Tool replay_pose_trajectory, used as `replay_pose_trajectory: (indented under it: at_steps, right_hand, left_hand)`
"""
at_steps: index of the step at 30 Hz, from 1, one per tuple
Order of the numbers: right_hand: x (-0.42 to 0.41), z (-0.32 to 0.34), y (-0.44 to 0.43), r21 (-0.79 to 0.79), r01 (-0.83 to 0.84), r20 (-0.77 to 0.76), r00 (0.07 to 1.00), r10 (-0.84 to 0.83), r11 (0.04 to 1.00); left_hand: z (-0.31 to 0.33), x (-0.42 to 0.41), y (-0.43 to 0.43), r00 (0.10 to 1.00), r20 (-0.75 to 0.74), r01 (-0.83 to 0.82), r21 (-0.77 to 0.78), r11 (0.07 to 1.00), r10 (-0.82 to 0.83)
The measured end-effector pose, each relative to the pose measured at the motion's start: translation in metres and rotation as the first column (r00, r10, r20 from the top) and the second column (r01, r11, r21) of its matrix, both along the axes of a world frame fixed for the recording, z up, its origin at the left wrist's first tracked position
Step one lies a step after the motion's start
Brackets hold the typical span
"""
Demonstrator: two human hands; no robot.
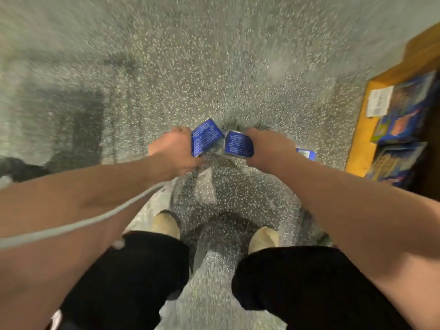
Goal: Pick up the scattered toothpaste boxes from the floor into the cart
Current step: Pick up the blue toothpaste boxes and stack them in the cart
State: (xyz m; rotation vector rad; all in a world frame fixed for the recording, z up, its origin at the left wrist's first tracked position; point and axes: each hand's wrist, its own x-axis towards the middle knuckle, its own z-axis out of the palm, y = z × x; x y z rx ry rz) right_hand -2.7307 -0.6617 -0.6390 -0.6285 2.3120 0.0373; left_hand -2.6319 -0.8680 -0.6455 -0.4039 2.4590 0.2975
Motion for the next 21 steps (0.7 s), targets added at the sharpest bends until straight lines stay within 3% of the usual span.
replay_pose_trajectory:
  at_steps: [6, 9, 12, 17, 21]
  right_hand:
    - [-0.005, 0.263, -0.033, -0.044, 0.022, 0.019, 1.000, -0.021, 0.999]
    - [-0.015, 0.384, -0.061, -0.077, -0.002, 0.007, 1.000, 0.003, 0.997]
    - [-0.023, 0.484, -0.090, -0.211, -0.009, -0.051, 0.999, -0.002, 0.978]
    - [-0.023, 0.593, -0.138, -0.433, 0.103, -0.023, 0.992, -0.125, 0.895]
    - [-0.005, 0.656, -0.169, -0.572, 0.357, 0.208, 0.934, -0.291, 0.738]
  left_hand:
    - [0.272, 0.010, -0.022, 0.964, -0.032, -0.261, 0.062, 0.963, 0.263]
    - [0.399, 0.006, -0.039, 0.901, -0.079, -0.415, 0.130, 0.901, 0.426]
    - [0.502, 0.000, -0.055, 0.792, -0.178, -0.542, 0.235, 0.807, 0.584]
    - [0.613, 0.001, -0.067, 0.576, -0.350, -0.594, 0.441, 0.673, 0.739]
    - [0.664, 0.013, -0.071, 0.400, -0.379, -0.630, 0.548, 0.550, 0.835]
